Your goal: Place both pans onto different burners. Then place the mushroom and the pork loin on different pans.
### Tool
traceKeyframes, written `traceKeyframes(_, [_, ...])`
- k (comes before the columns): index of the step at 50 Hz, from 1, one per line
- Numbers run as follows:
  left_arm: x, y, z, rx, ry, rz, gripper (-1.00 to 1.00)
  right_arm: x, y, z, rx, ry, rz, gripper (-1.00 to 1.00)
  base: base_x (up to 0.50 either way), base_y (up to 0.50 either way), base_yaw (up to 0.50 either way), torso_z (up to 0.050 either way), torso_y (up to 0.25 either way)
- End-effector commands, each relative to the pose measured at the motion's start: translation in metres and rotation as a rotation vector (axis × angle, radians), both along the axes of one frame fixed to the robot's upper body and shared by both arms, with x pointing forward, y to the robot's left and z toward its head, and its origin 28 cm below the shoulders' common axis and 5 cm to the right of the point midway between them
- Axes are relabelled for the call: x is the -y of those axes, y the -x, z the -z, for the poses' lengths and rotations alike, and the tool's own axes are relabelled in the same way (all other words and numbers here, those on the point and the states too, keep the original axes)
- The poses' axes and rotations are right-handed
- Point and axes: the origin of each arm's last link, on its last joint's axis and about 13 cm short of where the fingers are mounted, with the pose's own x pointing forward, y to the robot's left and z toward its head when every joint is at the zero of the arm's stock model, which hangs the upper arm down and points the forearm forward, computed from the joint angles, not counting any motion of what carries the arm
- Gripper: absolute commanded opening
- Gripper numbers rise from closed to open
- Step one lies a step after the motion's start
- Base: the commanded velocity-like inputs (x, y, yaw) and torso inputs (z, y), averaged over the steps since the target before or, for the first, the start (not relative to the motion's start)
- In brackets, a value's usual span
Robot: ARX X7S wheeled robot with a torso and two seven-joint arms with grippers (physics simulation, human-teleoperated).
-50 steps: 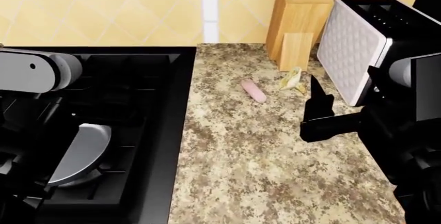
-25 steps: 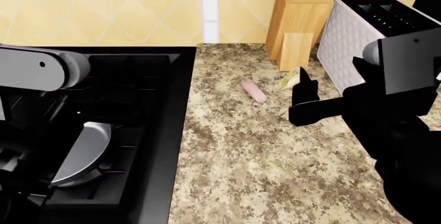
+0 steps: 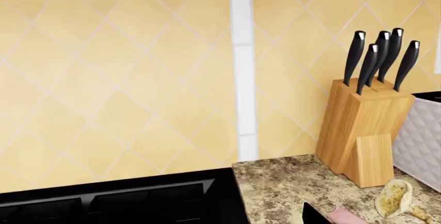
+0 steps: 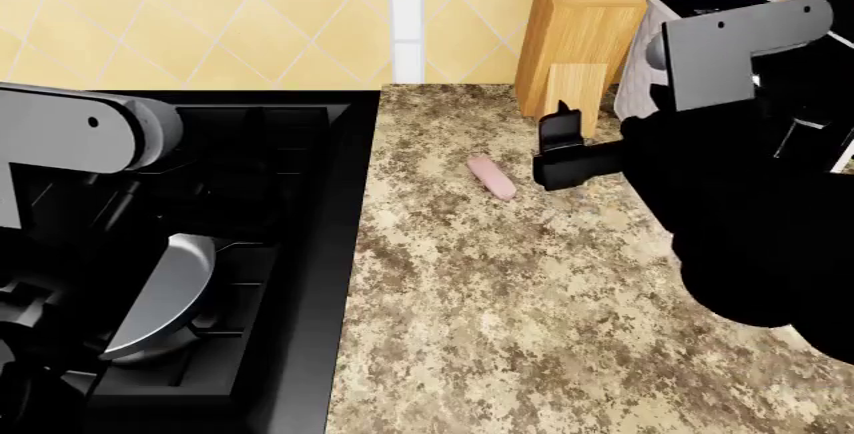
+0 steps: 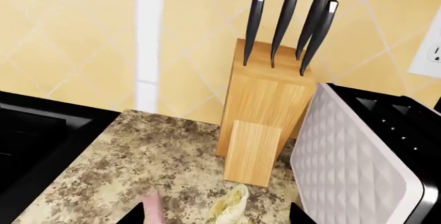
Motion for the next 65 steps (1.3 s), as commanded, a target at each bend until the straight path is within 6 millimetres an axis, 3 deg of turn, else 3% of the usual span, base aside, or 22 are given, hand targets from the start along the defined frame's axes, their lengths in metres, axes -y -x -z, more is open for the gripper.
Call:
traceKeyframes(1, [-0.001,-0.001,0.002,-0.002,0.004,0.000,1.00,-0.002,-0.035,-0.004,-0.030,0.025,0.047,1.00,0.00,0.00,0.00,0.000,0.000])
traceKeyframes(12, [-0.002,-0.001,0.003,0.000,0.008,-0.002,1.00,-0.004,-0.056,-0.009,-0.041,0.031,0.055,1.00,0.00,0.00,0.00,0.000,0.000])
traceKeyframes(27, [-0.002,-0.001,0.004,-0.002,0.011,-0.002,1.00,-0.006,-0.079,-0.001,-0.082,0.030,0.081,1.00,0.00,0.00,0.00,0.000,0.000])
traceKeyframes(54, [0.000,-0.002,-0.001,0.008,0.009,-0.002,1.00,-0.004,-0.140,0.023,-0.198,-0.033,0.156,1.00,0.00,0.00,0.00,0.000,0.000])
traceKeyframes(65, [-0.003,-0.003,0.000,0.010,0.019,-0.006,1.00,-0.005,-0.156,0.038,-0.236,-0.042,0.176,1.00,0.00,0.00,0.00,0.000,0.000])
